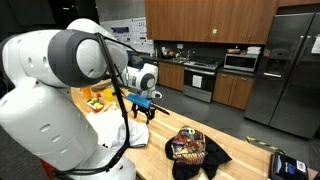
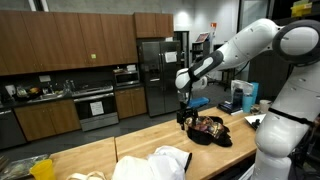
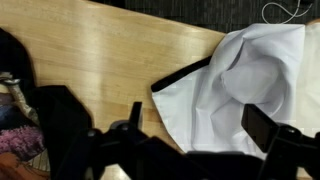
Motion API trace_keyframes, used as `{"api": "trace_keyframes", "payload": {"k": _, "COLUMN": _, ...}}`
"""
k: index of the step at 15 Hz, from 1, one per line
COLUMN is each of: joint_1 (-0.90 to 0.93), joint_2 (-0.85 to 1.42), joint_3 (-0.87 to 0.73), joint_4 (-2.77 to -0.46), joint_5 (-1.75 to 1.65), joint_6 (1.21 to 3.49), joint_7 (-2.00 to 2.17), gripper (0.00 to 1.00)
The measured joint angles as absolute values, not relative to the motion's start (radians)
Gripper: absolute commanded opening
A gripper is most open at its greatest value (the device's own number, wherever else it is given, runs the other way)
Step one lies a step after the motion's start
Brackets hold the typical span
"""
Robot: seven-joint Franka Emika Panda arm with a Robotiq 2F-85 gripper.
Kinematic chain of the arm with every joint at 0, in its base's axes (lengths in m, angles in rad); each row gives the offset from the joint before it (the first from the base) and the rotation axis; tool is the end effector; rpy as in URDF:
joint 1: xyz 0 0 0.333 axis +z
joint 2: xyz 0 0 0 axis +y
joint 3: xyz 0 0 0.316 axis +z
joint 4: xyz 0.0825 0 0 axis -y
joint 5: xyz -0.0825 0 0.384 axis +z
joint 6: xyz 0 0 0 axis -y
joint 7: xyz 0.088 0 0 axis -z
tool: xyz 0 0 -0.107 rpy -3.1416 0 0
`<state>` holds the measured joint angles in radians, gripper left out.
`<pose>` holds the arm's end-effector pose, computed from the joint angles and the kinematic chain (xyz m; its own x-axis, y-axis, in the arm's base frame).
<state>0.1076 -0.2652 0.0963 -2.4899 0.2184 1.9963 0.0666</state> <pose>0.4031 0.0963 0.3677 0.9696 0.0335 -0.2423 0.0014 -0.9913 -0.1313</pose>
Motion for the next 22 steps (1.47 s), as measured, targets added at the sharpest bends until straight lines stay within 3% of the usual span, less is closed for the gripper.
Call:
{"api": "trace_keyframes", "payload": {"k": 12, "joint_1": 0.108, "joint_2": -0.266, "joint_3": 0.095, "joint_4": -2.49, "joint_5": 0.211, "joint_6": 1.993, "joint_7": 0.037, "gripper": 1.0}}
{"api": "trace_keyframes", "payload": {"k": 22, "joint_1": 0.016, "joint_2": -0.451, "joint_3": -0.135, "joint_4": -2.514, "joint_5": -0.18, "joint_6": 1.735, "joint_7": -0.661, "gripper": 1.0}}
